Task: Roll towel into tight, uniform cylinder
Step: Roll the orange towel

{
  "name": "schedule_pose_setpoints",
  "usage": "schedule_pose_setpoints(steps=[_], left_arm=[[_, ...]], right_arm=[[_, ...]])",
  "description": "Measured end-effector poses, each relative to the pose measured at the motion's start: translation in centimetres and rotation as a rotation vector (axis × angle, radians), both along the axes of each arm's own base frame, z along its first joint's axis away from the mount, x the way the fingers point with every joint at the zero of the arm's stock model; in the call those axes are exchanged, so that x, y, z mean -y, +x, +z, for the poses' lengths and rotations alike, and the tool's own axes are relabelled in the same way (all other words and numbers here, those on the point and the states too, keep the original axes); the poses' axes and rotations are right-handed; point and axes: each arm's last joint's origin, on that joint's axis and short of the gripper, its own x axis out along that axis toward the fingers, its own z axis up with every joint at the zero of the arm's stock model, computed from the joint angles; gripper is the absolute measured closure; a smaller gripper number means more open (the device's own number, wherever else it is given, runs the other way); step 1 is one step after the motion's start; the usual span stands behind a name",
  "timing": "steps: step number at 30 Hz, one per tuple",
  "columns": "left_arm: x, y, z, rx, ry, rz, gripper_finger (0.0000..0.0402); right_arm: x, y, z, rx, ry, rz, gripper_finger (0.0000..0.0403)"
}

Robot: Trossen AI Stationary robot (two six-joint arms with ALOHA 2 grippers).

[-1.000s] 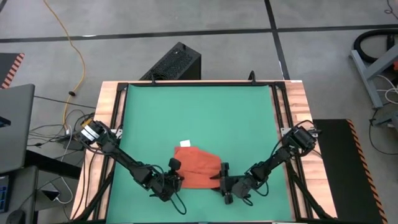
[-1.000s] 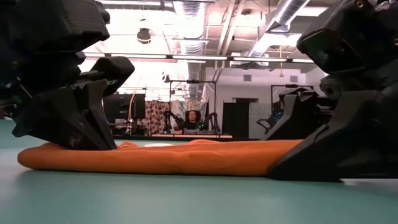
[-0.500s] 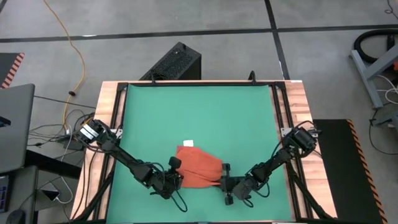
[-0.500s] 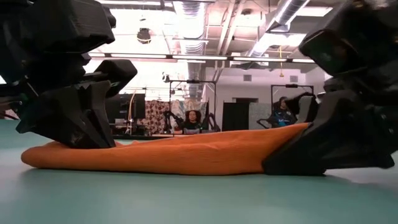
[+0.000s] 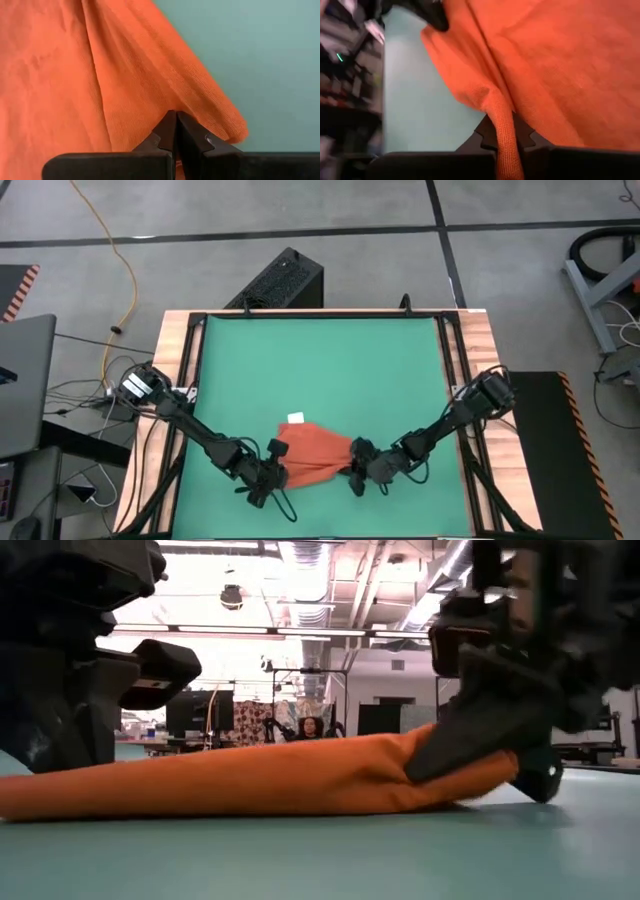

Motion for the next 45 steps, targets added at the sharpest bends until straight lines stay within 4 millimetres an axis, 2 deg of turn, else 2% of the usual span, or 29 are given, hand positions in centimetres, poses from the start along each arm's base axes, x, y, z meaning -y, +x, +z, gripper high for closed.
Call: schedule_pose_setpoints(steps=[4, 8, 13, 18, 21, 24, 28, 32, 37, 38, 42, 45], left_arm=[[0.0, 0.0, 0.0, 0.007, 0.031, -0.025, 0.0402], [-0.3, -0.2, 1.0, 0.053, 0.084, -0.016, 0.0402], [-0.9, -1.0, 4.3, 0.171, 0.134, 0.036, 0.0402], [-1.0, -1.5, 7.8, 0.305, 0.02, 0.074, 0.0402], [-0.9, -1.4, 8.4, 0.343, -0.002, 0.068, 0.0402], [-0.1, -0.9, 7.8, 0.375, 0.02, -0.015, 0.0402], [1.7, -0.9, 5.0, 0.333, 0.132, -0.155, 0.0402], [2.1, -1.0, 3.7, 0.313, 0.197, -0.133, 0.0402], [0.7, -0.6, 3.7, 0.378, 0.522, -0.056, 0.0402], [0.3, -0.1, 3.7, 0.392, 0.527, -0.077, 0.0402], [-2.2, 1.4, 2.3, 0.398, 0.309, -0.247, 0.0402], [-4.3, 2.2, 1.5, 0.422, 0.337, -0.25, 0.0402]], right_arm=[[0.7, 0.3, 1.5, -0.047, 0.211, -0.088, 0.0381], [1.8, 0.6, 1.8, -0.125, 0.347, -0.169, 0.0381], [2.9, 0.8, 1.4, -0.245, 0.457, -0.201, 0.0381], [3.4, 1.2, 1.6, -0.265, 0.535, -0.18, 0.0381], [3.3, 1.1, 1.6, -0.274, 0.545, -0.182, 0.0381], [3.5, 1.2, 1.5, -0.288, 0.552, -0.181, 0.0381], [3.8, 1.6, 1.9, -0.272, 0.612, -0.138, 0.0381], [3.8, 1.8, 2.5, -0.28, 0.685, -0.105, 0.0381], [3.7, 1.0, 3.0, -0.323, 0.64, -0.079, 0.0381], [3.7, 0.9, 3.1, -0.317, 0.621, -0.061, 0.0381], [3.7, 0.7, 3.4, -0.287, 0.511, -0.014, 0.0381], [3.6, 0.3, 3.3, -0.285, 0.44, -0.015, 0.0381]])
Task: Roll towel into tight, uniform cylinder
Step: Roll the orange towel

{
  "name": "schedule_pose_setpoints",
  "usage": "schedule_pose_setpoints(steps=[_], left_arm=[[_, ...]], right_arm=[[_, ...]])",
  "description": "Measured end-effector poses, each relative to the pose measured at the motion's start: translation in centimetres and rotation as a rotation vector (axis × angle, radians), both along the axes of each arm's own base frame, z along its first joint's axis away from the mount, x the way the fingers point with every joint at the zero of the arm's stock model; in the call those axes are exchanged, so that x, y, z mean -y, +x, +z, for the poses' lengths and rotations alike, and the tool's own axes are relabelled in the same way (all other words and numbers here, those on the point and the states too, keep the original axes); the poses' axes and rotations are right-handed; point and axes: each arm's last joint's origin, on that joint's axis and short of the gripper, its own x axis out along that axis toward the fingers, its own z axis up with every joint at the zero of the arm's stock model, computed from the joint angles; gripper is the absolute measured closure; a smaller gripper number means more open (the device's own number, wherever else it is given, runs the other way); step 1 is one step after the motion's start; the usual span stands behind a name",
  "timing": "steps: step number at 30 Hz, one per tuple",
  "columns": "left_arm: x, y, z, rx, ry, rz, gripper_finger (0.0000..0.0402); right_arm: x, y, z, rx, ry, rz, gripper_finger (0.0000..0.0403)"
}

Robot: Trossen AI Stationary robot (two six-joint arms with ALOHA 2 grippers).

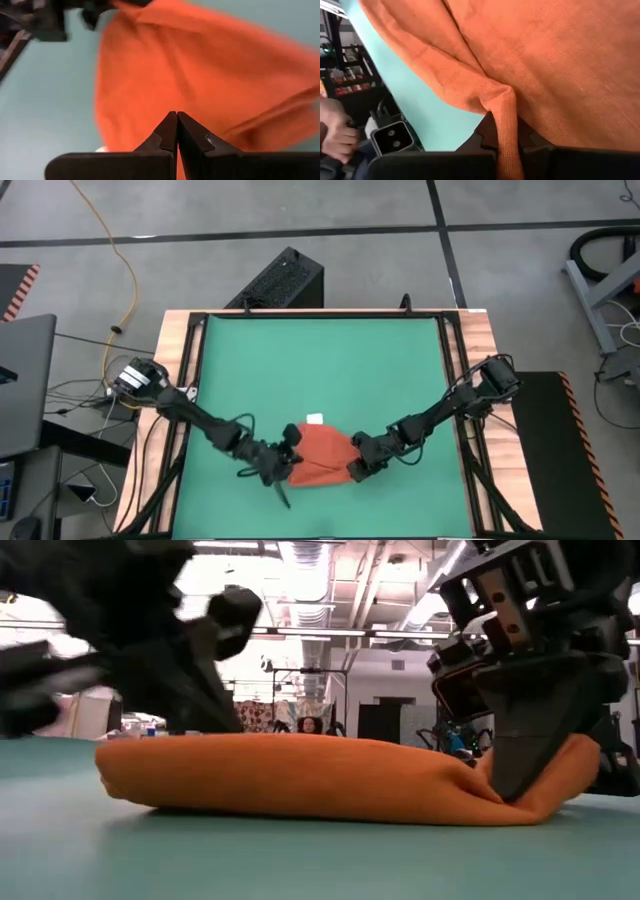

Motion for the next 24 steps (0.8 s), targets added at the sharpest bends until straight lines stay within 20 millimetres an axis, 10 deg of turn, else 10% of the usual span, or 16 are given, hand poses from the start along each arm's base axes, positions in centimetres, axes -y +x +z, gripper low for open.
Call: schedule_pose_setpoints(steps=[15, 24], left_arm=[[-6.1, 2.7, 0.4, 0.008, -0.079, -0.101, 0.0402], [-6.0, 3.4, -3.8, -0.087, -0.029, -0.025, 0.0402]], right_arm=[[-0.4, -0.3, 0.0, 0.045, -0.094, 0.066, 0.0381], [-0.7, -0.4, 0.0, 0.082, -0.177, -0.01, 0.0381]])
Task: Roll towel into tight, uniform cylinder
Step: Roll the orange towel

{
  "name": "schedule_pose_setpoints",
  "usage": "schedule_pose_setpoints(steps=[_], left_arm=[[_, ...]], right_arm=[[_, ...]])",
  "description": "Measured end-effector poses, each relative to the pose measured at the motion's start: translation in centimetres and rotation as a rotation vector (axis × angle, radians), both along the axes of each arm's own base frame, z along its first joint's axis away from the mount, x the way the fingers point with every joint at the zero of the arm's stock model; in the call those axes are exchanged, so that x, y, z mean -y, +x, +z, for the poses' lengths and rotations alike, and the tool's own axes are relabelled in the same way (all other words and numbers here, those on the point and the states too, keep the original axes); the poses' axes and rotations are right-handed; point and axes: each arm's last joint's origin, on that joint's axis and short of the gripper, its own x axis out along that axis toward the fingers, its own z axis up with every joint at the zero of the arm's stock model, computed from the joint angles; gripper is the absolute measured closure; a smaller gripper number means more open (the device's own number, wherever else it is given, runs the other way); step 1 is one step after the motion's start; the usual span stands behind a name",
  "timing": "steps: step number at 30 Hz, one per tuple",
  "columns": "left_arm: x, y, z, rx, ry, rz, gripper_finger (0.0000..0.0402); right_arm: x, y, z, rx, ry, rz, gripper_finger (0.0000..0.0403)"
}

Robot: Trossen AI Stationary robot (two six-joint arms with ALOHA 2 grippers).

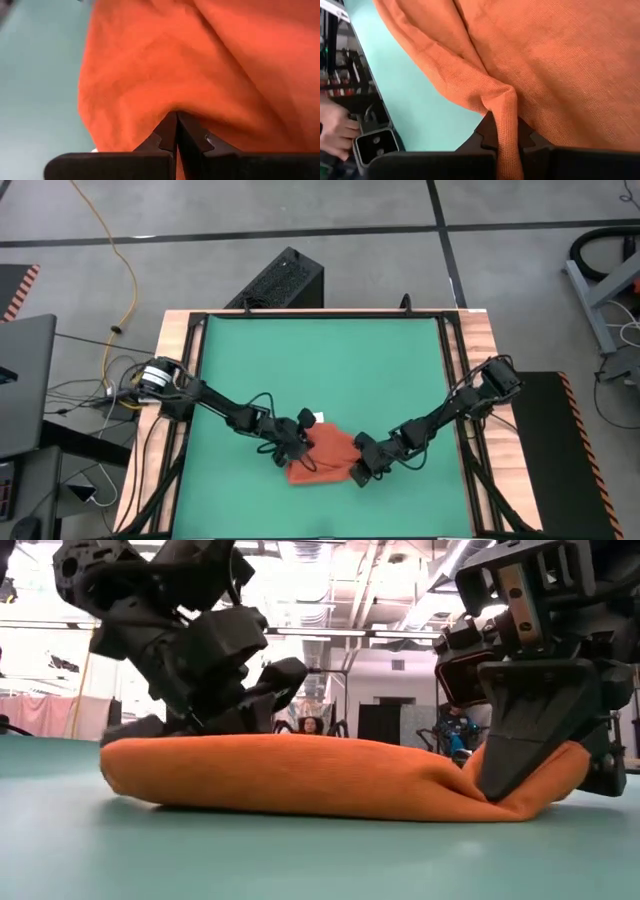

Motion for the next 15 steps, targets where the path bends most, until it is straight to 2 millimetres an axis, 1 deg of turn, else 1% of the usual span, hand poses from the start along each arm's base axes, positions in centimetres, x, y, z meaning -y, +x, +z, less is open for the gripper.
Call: schedule_pose_setpoints(steps=[3, 9, 15], left_arm=[[-0.3, -0.1, -1.2, -0.057, -0.002, 0.045, 0.0401], [-0.5, -0.5, -1.8, -0.149, -0.123, 0.167, 0.0401], [0.1, -0.9, -1.9, -0.187, -0.245, 0.286, 0.0401]], right_arm=[[-0.5, -0.2, 0.1, 0.016, -0.006, -0.029, 0.0381], [-1.4, -0.7, 0.1, 0.014, 0.013, -0.086, 0.0381], [-2.3, -1.7, 0.8, 0.005, 0.042, -0.131, 0.0381]])
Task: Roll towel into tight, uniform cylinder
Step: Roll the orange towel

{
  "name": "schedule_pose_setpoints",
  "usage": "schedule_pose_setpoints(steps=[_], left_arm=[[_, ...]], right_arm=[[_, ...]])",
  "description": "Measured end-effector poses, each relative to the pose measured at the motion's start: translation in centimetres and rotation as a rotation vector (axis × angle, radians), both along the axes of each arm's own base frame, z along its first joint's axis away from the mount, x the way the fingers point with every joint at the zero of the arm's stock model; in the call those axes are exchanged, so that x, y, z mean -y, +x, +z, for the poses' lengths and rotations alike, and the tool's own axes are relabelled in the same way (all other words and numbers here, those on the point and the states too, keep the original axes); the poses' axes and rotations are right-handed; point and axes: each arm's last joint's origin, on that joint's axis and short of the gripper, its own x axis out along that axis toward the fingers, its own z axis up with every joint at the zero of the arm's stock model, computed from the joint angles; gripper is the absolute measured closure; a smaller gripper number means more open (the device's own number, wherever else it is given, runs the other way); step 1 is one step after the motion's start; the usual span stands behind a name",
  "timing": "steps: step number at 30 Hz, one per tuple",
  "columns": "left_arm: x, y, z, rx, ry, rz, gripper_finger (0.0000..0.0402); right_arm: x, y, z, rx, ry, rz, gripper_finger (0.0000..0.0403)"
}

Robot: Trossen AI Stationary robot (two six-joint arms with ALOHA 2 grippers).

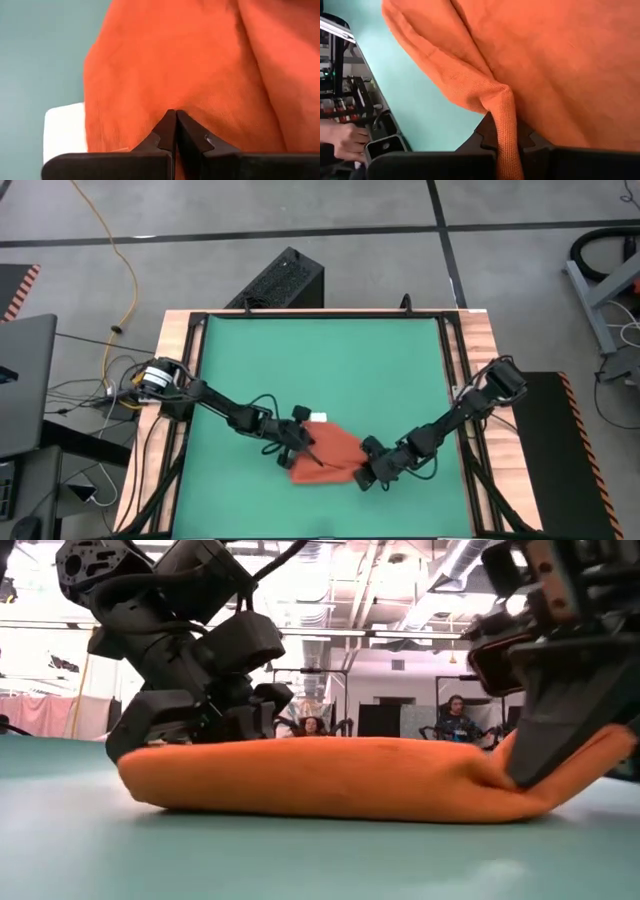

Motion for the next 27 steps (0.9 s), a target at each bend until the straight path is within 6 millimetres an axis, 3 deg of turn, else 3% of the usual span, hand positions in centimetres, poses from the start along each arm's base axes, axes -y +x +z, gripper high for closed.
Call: schedule_pose_setpoints(steps=[10, 27], left_arm=[[2.0, -0.7, -0.1, 0.007, -0.04, 0.069, 0.0401], [3.6, -1.4, -0.2, 0.019, -0.085, 0.175, 0.0401]], right_arm=[[-0.4, -0.7, 0.2, -0.04, 0.043, -0.069, 0.0381], [2.0, 0.7, 0.4, -0.169, 0.231, -0.01, 0.0381]])
